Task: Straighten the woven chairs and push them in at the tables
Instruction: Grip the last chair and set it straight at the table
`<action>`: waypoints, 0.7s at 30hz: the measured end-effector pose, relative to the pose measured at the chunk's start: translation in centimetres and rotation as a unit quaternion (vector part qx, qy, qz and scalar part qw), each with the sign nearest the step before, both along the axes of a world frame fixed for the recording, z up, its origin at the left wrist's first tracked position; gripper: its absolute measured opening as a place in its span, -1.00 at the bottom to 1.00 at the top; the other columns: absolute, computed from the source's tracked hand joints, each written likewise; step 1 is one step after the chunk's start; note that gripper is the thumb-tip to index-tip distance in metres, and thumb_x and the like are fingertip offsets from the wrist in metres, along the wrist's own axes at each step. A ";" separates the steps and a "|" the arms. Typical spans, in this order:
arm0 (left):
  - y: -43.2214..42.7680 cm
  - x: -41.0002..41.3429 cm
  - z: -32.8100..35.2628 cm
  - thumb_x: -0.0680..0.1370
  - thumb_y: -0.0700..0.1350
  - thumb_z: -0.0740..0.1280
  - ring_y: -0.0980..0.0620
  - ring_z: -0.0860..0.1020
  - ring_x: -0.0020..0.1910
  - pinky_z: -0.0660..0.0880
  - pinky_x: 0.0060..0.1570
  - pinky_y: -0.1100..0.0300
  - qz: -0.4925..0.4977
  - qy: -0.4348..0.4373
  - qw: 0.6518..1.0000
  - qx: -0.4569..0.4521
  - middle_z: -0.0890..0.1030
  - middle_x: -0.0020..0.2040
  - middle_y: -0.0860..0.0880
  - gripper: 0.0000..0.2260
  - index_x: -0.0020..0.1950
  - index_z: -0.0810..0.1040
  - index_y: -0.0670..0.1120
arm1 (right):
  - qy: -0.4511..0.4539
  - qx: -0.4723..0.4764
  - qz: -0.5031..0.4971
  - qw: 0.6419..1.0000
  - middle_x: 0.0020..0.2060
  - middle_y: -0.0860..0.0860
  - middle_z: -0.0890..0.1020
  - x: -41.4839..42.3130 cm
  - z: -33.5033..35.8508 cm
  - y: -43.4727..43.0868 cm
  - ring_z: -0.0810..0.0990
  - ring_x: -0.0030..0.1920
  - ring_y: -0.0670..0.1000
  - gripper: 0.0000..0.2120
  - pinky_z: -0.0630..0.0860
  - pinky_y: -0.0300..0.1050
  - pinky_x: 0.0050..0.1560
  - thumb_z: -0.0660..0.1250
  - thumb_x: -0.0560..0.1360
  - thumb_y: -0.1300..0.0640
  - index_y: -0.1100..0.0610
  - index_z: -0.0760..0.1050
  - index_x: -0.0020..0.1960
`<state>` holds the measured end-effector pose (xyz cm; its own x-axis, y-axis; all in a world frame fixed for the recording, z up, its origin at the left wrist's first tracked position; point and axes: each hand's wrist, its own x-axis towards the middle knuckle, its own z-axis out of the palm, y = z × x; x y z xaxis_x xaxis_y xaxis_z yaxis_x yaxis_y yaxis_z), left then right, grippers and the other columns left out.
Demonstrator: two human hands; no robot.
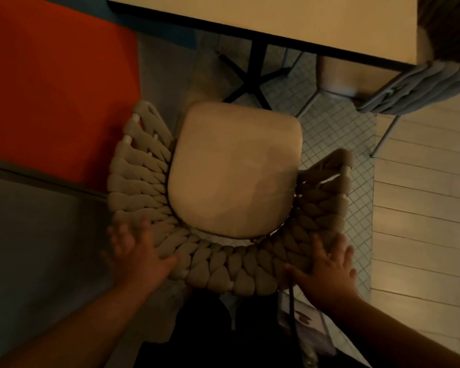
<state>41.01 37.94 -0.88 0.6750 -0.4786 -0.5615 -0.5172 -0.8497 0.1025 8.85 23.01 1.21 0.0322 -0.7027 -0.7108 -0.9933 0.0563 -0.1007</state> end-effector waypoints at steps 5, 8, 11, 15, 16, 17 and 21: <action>0.0 -0.6 -2.6 0.41 -0.34 0.50 -0.20 0.40 0.46 0.33 0.41 -0.02 0.361 0.135 0.886 -0.259 0.31 0.56 -0.19 0.06 0.67 -0.16 -0.04 | -0.236 0.103 -0.500 0.827 0.31 0.23 0.53 -0.2 -1.7 0.8 0.62 0.16 0.36 -0.23 0.65 0.29 -0.07 0.56 0.47 0.11 -0.03 0.16 0.51; -0.1 -0.6 -3.7 0.28 -0.21 0.47 -0.16 0.43 0.44 0.34 0.47 -0.14 0.357 0.117 0.880 -0.292 0.34 0.53 -0.17 0.03 0.63 -0.04 -0.03 | -0.287 0.113 -0.522 0.795 0.14 0.24 0.67 0.7 -2.8 1.1 0.71 0.00 0.37 -0.61 0.66 0.27 -0.21 0.42 0.56 0.24 0.05 0.42 0.34; -0.2 -0.5 -4.4 0.21 -0.14 0.40 -0.11 0.44 0.43 0.34 0.48 -0.19 0.354 0.102 0.874 -0.317 0.37 0.52 -0.12 0.00 0.60 0.03 0.03 | -0.311 0.095 -0.515 0.793 0.10 0.22 0.70 1.1 -3.2 0.6 0.74 -0.06 0.33 -0.62 0.65 0.28 -0.24 0.46 0.54 0.21 0.06 0.48 0.31; -2.0 0.1 -4.0 0.24 -0.10 0.38 -0.07 0.42 0.43 0.32 0.50 -0.15 0.339 0.126 0.878 -0.314 0.34 0.55 -0.09 0.03 0.63 -0.06 0.07 | -0.328 0.087 -0.496 0.799 0.07 0.20 0.72 1.8 -3.1 -1.1 0.76 -0.10 0.29 -0.67 0.65 0.27 -0.26 0.45 0.55 0.23 0.07 0.52 0.28; -2.9 0.3 -3.6 0.25 -0.10 0.39 -0.06 0.42 0.43 0.32 0.50 -0.12 0.336 0.130 0.878 -0.315 0.33 0.55 -0.08 0.02 0.63 -0.06 0.05 | -0.331 0.083 -0.487 0.804 0.04 0.20 0.73 2.0 -2.9 -1.7 0.76 -0.10 0.29 -0.72 0.66 0.29 -0.24 0.44 0.55 0.25 0.07 0.56 0.24; -3.8 0.4 -3.3 0.28 -0.12 0.42 -0.06 0.42 0.43 0.32 0.50 -0.09 0.333 0.130 0.880 -0.314 0.33 0.55 -0.09 0.01 0.63 -0.05 0.03 | -0.331 0.080 -0.483 0.807 0.02 0.20 0.74 2.3 -3.0 -2.5 0.76 -0.10 0.29 -0.75 0.66 0.34 -0.22 0.42 0.55 0.26 0.08 0.58 0.20; -7.5 1.1 -3.2 0.41 -0.32 0.45 -0.09 0.42 0.42 0.34 0.47 -0.04 0.340 0.136 0.868 -0.334 0.33 0.55 -0.13 -0.06 0.65 -0.03 -0.07 | -0.327 0.078 -0.491 0.804 0.05 0.21 0.72 3.2 -3.1 -5.8 0.74 -0.05 0.31 -0.74 0.67 0.34 -0.19 0.43 0.53 0.28 0.11 0.57 0.21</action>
<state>42.10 30.46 -4.08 0.8152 -0.3011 -0.4948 0.2020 -0.6528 0.7301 12.05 17.20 -1.91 -0.0808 -0.5214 -0.8495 -0.2011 0.8432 -0.4985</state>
